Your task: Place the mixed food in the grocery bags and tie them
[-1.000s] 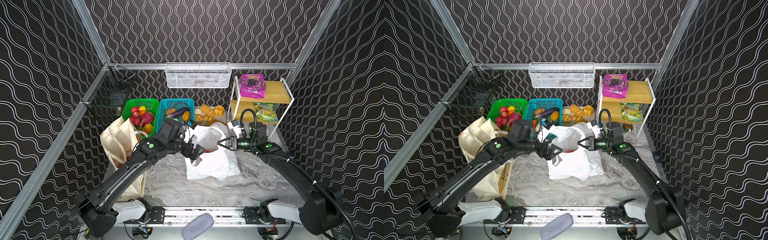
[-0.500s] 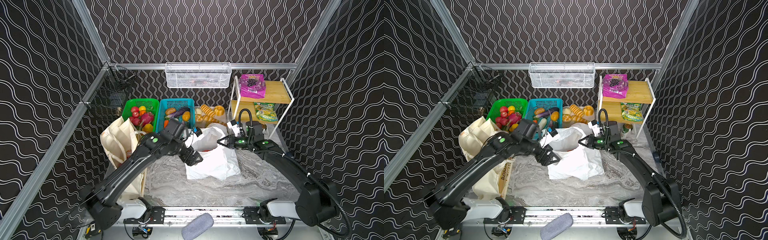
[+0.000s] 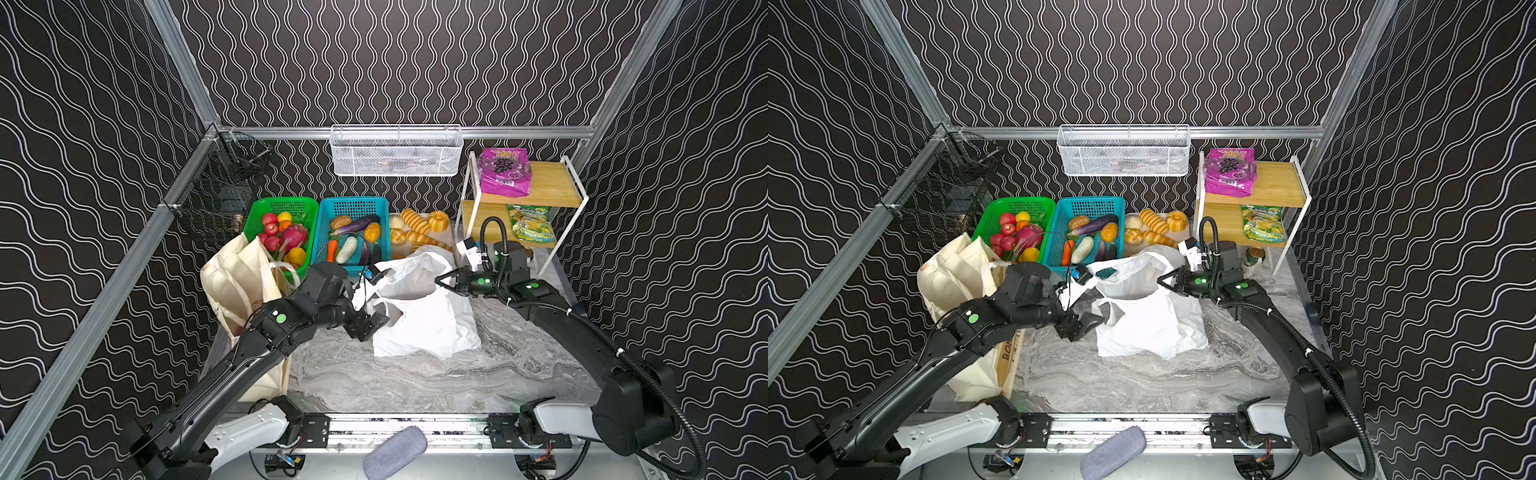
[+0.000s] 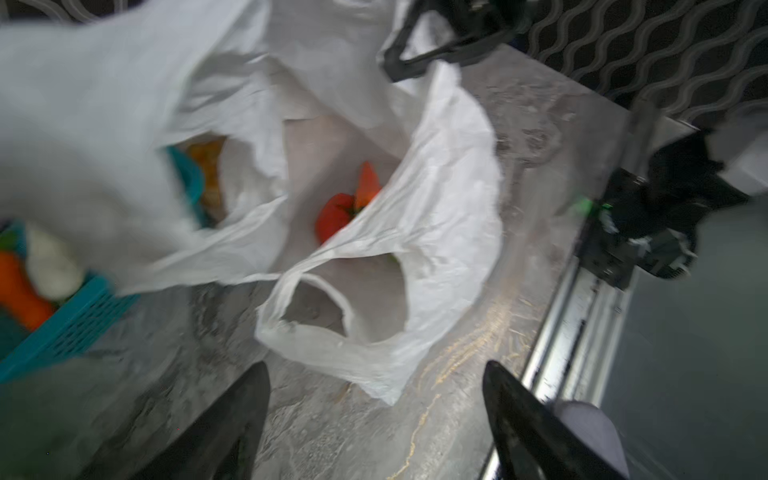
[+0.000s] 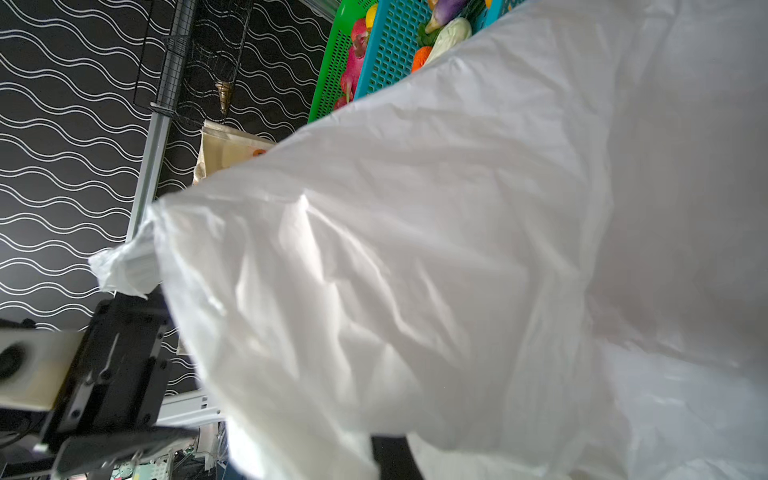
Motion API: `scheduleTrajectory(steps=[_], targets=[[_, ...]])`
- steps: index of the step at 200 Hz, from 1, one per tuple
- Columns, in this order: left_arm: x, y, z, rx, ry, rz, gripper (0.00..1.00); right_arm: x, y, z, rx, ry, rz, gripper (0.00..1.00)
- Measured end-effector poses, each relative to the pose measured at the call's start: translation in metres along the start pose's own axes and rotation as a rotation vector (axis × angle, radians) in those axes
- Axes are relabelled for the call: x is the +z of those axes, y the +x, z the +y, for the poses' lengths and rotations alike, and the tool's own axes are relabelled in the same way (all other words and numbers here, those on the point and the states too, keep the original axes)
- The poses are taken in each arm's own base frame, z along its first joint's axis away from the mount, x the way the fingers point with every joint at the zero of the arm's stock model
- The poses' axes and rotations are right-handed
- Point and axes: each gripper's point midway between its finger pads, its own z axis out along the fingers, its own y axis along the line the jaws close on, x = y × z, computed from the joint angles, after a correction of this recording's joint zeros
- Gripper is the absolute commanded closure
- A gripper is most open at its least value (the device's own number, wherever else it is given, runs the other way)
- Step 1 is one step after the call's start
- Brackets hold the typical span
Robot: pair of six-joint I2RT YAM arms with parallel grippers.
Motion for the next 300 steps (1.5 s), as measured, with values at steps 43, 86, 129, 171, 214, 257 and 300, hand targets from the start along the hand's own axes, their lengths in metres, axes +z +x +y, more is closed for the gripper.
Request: scheduleTrajectory(steps=[43, 86, 129, 171, 214, 257, 300], targets=[[0.032, 0.049, 0.028, -0.22, -0.111, 0.103, 0.1, -0.001, -0.003, -0.001, 0.002, 0.007, -0.014, 1.0], [0.07, 0.074, 0.052, -0.463, -0.102, 0.108, 0.22, -0.001, -0.004, 0.002, 0.001, 0.001, -0.021, 1.0], [0.094, 0.052, 0.053, -0.555, 0.047, 0.008, 0.6, -0.002, -0.003, 0.002, 0.005, 0.003, -0.025, 1.0], [0.081, 0.021, 0.031, -0.489, 0.201, -0.045, 1.0, -0.004, -0.01, -0.008, 0.034, 0.066, -0.063, 1.0], [0.031, -0.018, 0.001, -0.376, 0.335, -0.17, 1.0, -0.005, -0.029, -0.019, 0.124, 0.154, -0.129, 1.0], [-0.018, -0.07, -0.037, -0.224, 0.481, -0.276, 1.0, -0.015, -0.047, -0.02, 0.186, 0.217, -0.212, 1.0], [-0.031, -0.089, -0.075, -0.032, 0.559, -0.246, 1.0, -0.03, -0.059, -0.007, 0.207, 0.22, -0.289, 1.0]])
